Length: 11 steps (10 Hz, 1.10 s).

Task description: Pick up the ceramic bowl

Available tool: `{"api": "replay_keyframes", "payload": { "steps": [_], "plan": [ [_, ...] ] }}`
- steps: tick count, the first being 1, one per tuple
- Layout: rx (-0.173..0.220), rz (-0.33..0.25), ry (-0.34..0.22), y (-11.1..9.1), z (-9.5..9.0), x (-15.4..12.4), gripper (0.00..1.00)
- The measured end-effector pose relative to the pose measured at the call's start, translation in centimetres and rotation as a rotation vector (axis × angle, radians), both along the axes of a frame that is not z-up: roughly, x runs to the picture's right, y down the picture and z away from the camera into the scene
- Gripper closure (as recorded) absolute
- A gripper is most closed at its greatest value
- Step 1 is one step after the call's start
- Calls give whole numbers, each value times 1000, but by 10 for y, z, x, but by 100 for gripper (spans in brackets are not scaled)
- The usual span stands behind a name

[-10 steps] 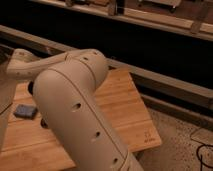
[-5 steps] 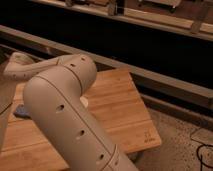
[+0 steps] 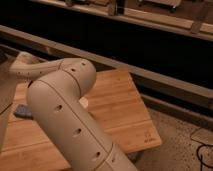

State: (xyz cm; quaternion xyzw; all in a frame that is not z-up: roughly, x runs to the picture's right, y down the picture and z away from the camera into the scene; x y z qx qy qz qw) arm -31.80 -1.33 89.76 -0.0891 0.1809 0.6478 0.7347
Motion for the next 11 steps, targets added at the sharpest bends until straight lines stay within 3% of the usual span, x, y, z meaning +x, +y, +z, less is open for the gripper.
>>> {"api": "replay_keyframes", "payload": {
  "steps": [4,8,9,11],
  "plan": [
    [-36,104,-102,-3,17,-3,35],
    [-69,109,-85,-2,26,18,35],
    [-81,92,-86,2,26,18,39],
    [-110,49,-119,13,27,9,58]
  ]
}}
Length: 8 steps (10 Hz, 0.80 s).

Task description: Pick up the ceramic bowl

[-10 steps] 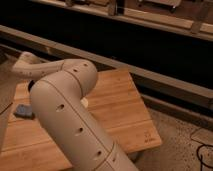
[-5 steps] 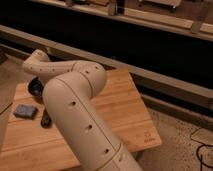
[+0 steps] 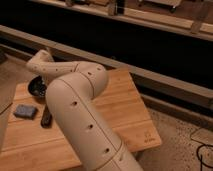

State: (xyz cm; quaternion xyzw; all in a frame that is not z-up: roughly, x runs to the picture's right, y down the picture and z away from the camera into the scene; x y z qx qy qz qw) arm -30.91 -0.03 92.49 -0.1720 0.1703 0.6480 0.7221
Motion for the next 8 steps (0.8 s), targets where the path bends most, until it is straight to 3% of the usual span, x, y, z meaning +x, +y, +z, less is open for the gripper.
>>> {"api": "replay_keyframes", "payload": {
  "steps": [3,4,7,8],
  "plan": [
    [-16,-32,-55,10,2,-14,91],
    [-16,-35,-62,11,2,-15,96],
    [7,-32,-112,6,-3,-29,100],
    [31,-28,-134,-3,-9,-36,100]
  ]
}}
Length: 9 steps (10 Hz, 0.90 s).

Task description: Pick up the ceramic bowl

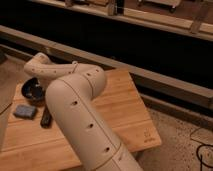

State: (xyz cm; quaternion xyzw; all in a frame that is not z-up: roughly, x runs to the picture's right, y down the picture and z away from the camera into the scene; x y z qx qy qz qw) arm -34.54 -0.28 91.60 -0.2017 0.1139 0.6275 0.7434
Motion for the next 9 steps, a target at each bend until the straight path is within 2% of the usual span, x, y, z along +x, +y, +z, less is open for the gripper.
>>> {"api": "replay_keyframes", "payload": {
  "steps": [5,9],
  "plan": [
    [110,27,-116,-37,-41,-30,100],
    [153,25,-215,-51,-79,-48,100]
  ]
}}
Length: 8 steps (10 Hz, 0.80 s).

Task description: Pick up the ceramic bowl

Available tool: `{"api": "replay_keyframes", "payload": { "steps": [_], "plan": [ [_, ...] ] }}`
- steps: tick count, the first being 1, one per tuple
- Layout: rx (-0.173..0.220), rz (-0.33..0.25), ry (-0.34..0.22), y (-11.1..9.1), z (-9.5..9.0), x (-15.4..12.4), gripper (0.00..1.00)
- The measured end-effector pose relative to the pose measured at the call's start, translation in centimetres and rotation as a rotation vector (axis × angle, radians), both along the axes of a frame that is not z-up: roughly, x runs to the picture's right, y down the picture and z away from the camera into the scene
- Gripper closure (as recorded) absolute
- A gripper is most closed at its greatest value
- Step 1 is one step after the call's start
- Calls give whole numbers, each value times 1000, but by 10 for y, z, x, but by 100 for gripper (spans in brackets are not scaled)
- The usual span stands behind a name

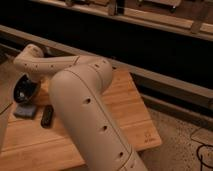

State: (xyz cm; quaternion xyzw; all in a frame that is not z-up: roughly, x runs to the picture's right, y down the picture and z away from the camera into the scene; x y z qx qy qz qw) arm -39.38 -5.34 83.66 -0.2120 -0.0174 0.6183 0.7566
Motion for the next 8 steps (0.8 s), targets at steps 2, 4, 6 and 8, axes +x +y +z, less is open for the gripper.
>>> {"api": "replay_keyframes", "payload": {
  "steps": [2,4,6,8],
  "plan": [
    [19,1,-37,-7,-14,-6,100],
    [25,4,-50,-10,-20,-6,100],
    [24,4,-51,-10,-20,-7,100],
    [24,4,-51,-10,-20,-6,100]
  ]
}}
